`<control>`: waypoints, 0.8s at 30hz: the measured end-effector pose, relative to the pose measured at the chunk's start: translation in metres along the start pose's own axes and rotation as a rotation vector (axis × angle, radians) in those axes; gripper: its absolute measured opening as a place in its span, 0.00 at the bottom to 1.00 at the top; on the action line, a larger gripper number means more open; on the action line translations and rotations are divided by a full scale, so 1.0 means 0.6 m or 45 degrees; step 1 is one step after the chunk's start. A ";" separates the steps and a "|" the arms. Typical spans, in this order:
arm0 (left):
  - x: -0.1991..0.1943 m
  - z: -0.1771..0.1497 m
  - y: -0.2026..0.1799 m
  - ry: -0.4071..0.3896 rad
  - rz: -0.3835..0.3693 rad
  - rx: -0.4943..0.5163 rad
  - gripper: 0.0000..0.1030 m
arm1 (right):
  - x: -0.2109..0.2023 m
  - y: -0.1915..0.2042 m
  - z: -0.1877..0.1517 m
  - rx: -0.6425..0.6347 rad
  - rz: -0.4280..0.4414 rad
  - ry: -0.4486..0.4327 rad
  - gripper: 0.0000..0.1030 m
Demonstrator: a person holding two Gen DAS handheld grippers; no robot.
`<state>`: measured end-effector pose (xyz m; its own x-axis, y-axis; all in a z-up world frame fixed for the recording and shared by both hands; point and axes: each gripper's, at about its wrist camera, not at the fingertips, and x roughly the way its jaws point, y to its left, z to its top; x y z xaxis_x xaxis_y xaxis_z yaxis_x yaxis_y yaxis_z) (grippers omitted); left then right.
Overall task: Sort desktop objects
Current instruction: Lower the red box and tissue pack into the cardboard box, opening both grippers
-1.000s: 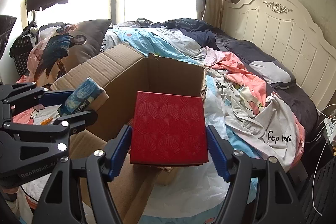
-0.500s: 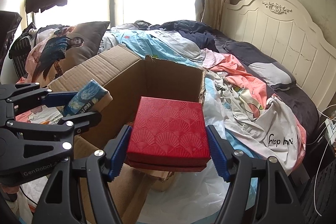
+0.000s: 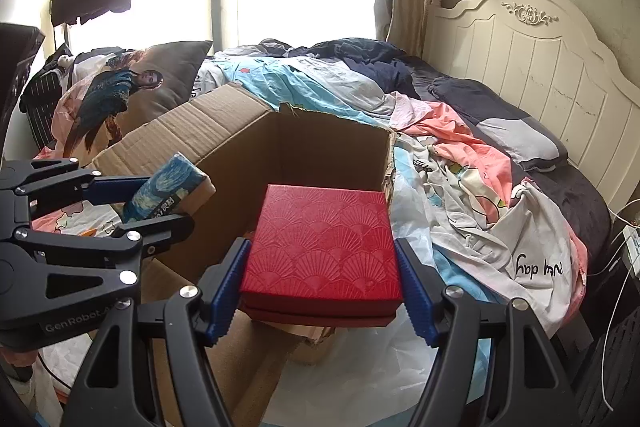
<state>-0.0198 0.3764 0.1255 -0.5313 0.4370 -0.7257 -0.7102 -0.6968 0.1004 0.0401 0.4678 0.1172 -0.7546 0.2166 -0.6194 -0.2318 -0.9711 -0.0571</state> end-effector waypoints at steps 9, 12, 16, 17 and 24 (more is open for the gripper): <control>-0.003 -0.002 -0.002 -0.003 0.001 -0.002 0.45 | 0.001 -0.005 0.000 -0.008 0.005 0.000 0.65; -0.003 -0.001 -0.002 -0.003 -0.001 -0.006 0.45 | 0.002 -0.006 0.000 -0.009 0.007 0.002 0.65; 0.000 -0.001 -0.001 0.001 -0.010 -0.013 0.47 | 0.003 -0.006 0.000 -0.019 0.005 0.006 0.66; 0.000 -0.001 -0.001 0.003 -0.005 -0.015 0.48 | 0.003 -0.005 0.000 -0.021 0.004 0.006 0.66; -0.006 -0.004 0.023 -0.023 0.116 -0.074 0.87 | 0.002 -0.011 0.001 0.007 0.015 0.003 0.75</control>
<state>-0.0267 0.3639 0.1277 -0.6011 0.3800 -0.7030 -0.6308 -0.7657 0.1255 0.0404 0.4743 0.1173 -0.7560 0.2047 -0.6217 -0.2261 -0.9730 -0.0454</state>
